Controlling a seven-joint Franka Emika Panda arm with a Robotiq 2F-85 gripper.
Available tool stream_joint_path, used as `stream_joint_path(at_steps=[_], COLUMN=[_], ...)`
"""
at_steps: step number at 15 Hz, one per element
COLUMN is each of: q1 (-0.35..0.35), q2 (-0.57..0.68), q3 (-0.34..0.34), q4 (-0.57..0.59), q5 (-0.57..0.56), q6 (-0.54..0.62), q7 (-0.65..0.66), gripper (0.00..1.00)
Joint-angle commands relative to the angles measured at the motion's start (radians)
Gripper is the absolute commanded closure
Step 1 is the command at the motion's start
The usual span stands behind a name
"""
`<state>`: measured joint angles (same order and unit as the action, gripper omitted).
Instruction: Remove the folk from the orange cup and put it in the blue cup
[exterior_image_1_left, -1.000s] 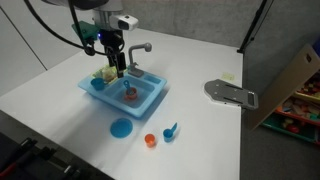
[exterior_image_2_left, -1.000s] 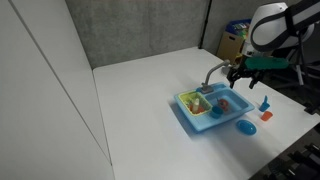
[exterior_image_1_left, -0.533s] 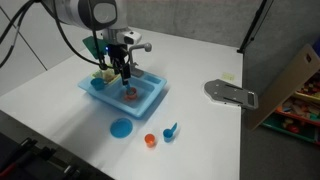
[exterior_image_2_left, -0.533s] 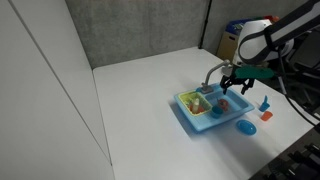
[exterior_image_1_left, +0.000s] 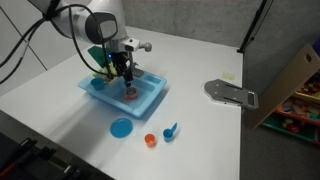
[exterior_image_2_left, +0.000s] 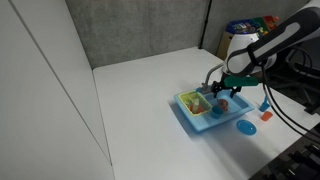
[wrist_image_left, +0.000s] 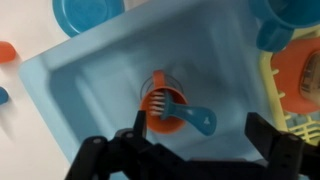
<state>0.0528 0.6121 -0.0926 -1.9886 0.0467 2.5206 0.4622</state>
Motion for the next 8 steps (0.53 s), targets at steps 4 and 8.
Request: stream_joint_path(at_steps=[4, 8], q1=[0.060, 0.076], q2=[0.089, 0.113], q3=[-0.055, -0.069], q4=[0.071, 0.087], q5=[-0.022, -0.017], q6=[0.076, 0.084], q7=[0.010, 0.009], gripper=[0.00, 0.00])
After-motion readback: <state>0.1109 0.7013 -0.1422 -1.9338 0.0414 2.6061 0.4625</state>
